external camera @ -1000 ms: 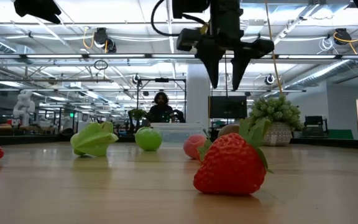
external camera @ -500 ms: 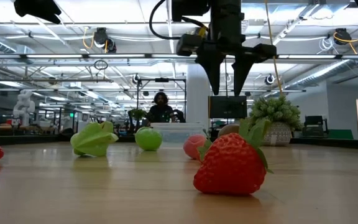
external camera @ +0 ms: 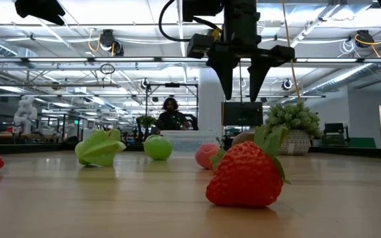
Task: Pick and placing Produce into tupperware
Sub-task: Put the kiwi into the transparent bin
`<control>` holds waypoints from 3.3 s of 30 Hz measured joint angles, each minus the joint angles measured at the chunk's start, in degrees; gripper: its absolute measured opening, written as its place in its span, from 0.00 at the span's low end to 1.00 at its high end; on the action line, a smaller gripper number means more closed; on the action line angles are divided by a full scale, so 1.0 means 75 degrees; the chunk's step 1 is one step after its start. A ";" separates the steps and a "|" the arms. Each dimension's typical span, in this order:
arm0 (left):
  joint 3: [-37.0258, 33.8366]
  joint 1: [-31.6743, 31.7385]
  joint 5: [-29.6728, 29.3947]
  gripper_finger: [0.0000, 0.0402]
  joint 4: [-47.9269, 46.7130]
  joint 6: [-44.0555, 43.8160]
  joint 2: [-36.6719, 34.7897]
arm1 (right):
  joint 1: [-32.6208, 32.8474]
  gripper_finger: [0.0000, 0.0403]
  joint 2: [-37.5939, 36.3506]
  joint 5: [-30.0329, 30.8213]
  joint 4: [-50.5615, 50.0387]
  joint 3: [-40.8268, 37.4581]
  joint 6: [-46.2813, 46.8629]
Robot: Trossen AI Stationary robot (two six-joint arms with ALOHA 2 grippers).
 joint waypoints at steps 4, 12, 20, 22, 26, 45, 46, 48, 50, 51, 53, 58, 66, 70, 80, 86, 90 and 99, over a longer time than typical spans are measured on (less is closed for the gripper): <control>0.0000 -0.0001 0.0000 0.51 0.0000 0.0000 0.0000 | 0.0000 0.61 0.0000 0.0013 -0.0143 0.0000 -0.0004; 0.0000 -0.0001 0.0000 0.51 0.0000 0.0000 0.0001 | 0.0000 0.78 0.0000 0.0237 0.0007 0.0000 -0.0108; 0.0000 0.0000 0.0000 0.51 0.0000 0.0000 0.0000 | -0.0019 0.79 0.0001 0.0194 0.1247 -0.0949 -0.0092; 0.0000 -0.0001 0.0000 0.51 0.0000 0.0000 0.0001 | -0.0051 0.79 0.0000 0.0020 0.1343 -0.1205 -0.0091; 0.0000 0.0001 0.0000 0.51 0.0000 0.0000 0.0000 | -0.0064 0.79 0.0000 -0.0185 0.1534 -0.1561 -0.0090; 0.0000 0.0000 0.0000 0.51 0.0000 0.0000 0.0002 | -0.0199 0.79 -0.0003 -0.0200 0.2827 -0.2559 -0.0349; 0.0000 0.0000 0.0000 0.51 0.0000 0.0000 0.0001 | -0.0205 0.79 -0.0003 -0.0202 0.2826 -0.2559 -0.0352; 0.0000 0.0001 0.0000 0.51 0.0000 0.0000 0.0000 | -0.0213 0.79 -0.0006 -0.0198 0.2823 -0.2559 -0.0387; 0.0000 0.0001 0.0000 0.51 0.0000 0.0000 0.0000 | -0.0216 0.79 -0.0003 -0.0197 0.2836 -0.2559 -0.0472; 0.0000 -0.0001 0.0000 0.51 -0.0003 0.0000 0.0000 | -0.0216 0.78 -0.0003 -0.0200 0.2847 -0.2559 -0.0476; 0.0000 0.0000 0.0000 0.51 0.0000 0.0000 0.0000 | -0.0224 0.77 -0.0003 -0.0197 0.2855 -0.2559 -0.0490; 0.0000 0.0001 0.0000 0.51 0.0000 0.0000 0.0000 | -0.0224 0.74 -0.0003 -0.0200 0.2852 -0.2556 -0.0380; 0.0000 0.0000 0.0001 0.51 0.0000 0.0000 0.0001 | -0.0254 0.70 -0.0003 -0.0203 0.2850 -0.2556 -0.0313; 0.0000 -0.0001 0.0000 0.51 0.0000 0.0000 0.0000 | -0.0259 0.68 -0.0003 -0.0202 0.2850 -0.2556 -0.0261; 0.0000 0.0001 0.0000 0.51 -0.0003 0.0000 0.0000 | -0.0259 0.59 -0.0003 -0.0203 0.2850 -0.2550 -0.0093; 0.0000 -0.0001 0.0001 0.51 -0.0001 0.0000 0.0000 | -0.0256 0.56 -0.0003 -0.0203 0.2853 -0.2547 -0.0086; 0.0000 0.0001 0.0003 0.51 0.0000 0.0000 0.0000 | -0.0264 0.55 -0.0003 -0.0200 0.2850 -0.2547 -0.0088; 0.0000 0.0000 0.0002 0.51 0.0000 0.0000 0.0001 | -0.0286 0.55 -0.0324 -0.0200 0.2868 -0.2547 -0.0088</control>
